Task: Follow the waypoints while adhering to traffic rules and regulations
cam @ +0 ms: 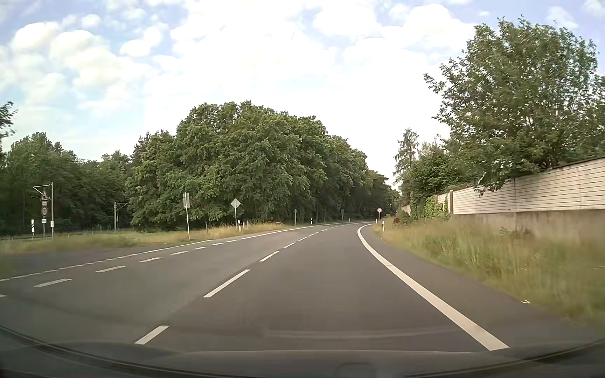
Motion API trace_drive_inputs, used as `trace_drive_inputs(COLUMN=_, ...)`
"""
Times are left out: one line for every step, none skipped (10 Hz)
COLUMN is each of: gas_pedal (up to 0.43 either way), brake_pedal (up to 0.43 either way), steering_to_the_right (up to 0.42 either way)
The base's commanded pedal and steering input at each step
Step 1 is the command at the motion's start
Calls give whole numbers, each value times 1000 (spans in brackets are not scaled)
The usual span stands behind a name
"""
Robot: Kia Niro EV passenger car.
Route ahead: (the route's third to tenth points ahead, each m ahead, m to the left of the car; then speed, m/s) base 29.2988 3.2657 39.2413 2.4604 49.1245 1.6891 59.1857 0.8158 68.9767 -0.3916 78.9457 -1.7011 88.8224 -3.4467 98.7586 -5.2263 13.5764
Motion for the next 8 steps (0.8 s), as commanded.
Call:
trace_drive_inputs(gas_pedal=59, brake_pedal=30, steering_to_the_right=9)
trace_drive_inputs(gas_pedal=59, brake_pedal=30, steering_to_the_right=9)
trace_drive_inputs(gas_pedal=47, brake_pedal=30, steering_to_the_right=9)
trace_drive_inputs(gas_pedal=47, brake_pedal=30, steering_to_the_right=8)
trace_drive_inputs(gas_pedal=47, brake_pedal=30, steering_to_the_right=8)
trace_drive_inputs(gas_pedal=47, brake_pedal=24, steering_to_the_right=9)
trace_drive_inputs(gas_pedal=47, brake_pedal=30, steering_to_the_right=9)
trace_drive_inputs(gas_pedal=47, brake_pedal=30, steering_to_the_right=8)
